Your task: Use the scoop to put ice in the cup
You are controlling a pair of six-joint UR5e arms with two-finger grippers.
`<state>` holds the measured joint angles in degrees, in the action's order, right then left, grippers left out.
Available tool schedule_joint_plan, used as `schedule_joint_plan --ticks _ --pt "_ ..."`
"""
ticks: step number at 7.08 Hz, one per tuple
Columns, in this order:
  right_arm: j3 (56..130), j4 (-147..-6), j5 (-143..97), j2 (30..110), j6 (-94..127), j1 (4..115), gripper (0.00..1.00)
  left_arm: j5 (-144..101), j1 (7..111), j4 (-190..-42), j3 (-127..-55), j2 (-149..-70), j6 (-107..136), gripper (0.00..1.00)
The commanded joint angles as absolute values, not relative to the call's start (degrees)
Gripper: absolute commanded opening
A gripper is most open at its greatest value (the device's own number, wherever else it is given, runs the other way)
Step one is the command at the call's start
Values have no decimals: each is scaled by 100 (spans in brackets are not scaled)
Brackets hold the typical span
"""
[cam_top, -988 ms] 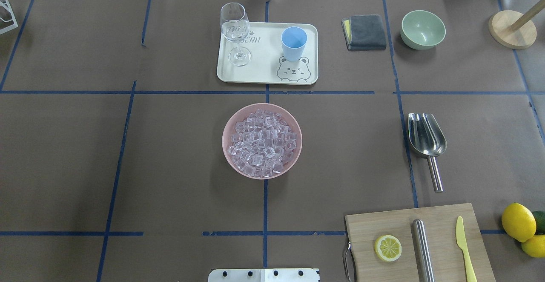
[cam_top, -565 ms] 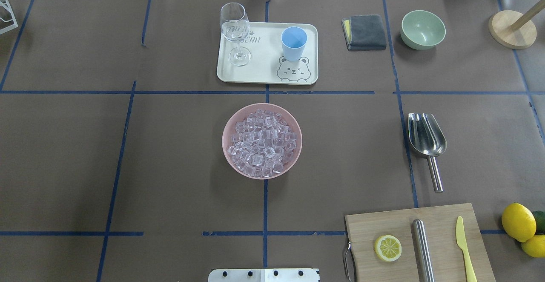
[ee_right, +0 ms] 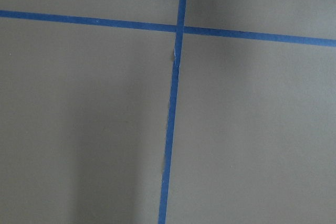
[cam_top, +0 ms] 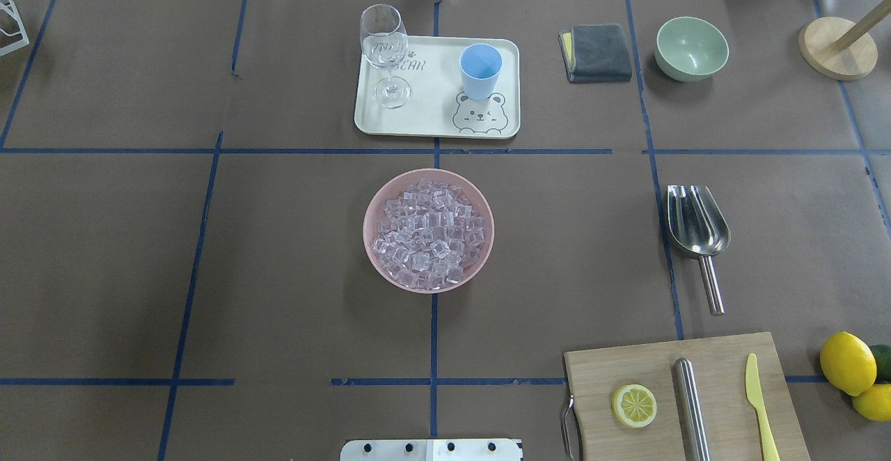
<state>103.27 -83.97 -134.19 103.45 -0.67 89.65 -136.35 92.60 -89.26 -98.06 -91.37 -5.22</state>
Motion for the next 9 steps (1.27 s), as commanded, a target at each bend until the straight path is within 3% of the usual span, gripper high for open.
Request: schedule_joint_plan --ticks 1,3,6,9 --pt "10301 -8122 -13499 10327 -44 8965 100 -13658 9202 -8964 -9809 -9613 -527 100" --pt "10336 -7799 -13640 10292 -44 8886 100 -13632 8819 -10580 -9765 -9826 -493 100" --pt "10345 -7576 -13711 9882 52 8310 100 -13834 7983 -11316 -9791 -10028 -501 100" --pt "10380 -6831 -13623 9888 1387 7710 100 -13746 6203 -14123 -9730 -10090 -44 100"
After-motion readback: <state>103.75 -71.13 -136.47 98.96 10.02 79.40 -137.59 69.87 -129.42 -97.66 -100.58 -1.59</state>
